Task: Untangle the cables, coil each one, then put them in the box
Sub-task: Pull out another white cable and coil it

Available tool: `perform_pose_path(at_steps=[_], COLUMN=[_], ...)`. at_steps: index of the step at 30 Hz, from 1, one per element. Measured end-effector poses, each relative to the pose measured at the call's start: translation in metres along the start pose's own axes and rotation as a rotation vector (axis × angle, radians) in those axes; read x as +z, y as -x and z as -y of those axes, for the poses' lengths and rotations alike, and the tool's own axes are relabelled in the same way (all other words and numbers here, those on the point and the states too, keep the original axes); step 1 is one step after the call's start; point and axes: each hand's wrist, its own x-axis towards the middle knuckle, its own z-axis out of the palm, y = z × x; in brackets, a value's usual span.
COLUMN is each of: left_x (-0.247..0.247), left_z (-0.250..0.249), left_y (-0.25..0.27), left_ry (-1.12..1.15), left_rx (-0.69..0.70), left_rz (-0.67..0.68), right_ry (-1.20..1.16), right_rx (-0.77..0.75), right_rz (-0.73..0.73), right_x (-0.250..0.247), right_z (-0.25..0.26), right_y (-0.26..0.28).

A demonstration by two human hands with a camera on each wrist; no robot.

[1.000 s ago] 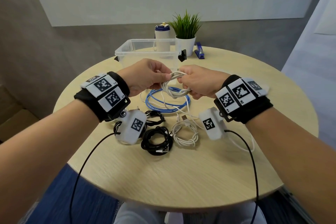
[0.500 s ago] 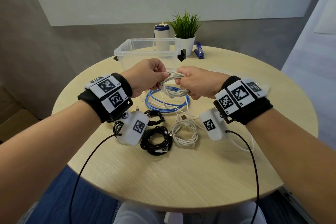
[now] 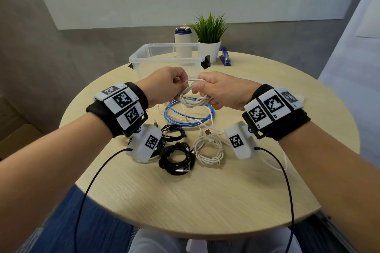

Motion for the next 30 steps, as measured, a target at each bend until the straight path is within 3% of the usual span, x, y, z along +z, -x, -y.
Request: perform_pose_path(at_steps=[7, 12, 16, 19, 25, 30], left_x=[0.001, 0.004, 0.004, 0.003, 0.003, 0.003], left_z=[-0.004, -0.004, -0.008, -0.009, -0.006, 0.003], left_y=[0.004, 0.006, 0.006, 0.005, 0.001, -0.001], left_ry=[0.103, 0.302, 0.313, 0.216, 0.079, 0.189], left_rx=[0.007, -0.046, -0.087, -0.094, -0.058, -0.080], left_rz=[0.037, 0.082, 0.123, 0.139, 0.037, -0.041], right_ry=[0.126, 0.167, 0.172, 0.126, -0.012, -0.258], right_rx=[-0.106, -0.078, -0.054, -0.040, 0.007, -0.013], right_rz=[-0.064, -0.104, -0.125, -0.124, -0.090, -0.036], right_x=[-0.004, -0.004, -0.001, 0.002, 0.000, -0.008], right_z=[-0.006, -0.009, -0.011, -0.012, -0.013, -0.009], right_y=[-0.005, -0.008, -0.011, -0.013, -0.012, -0.008])
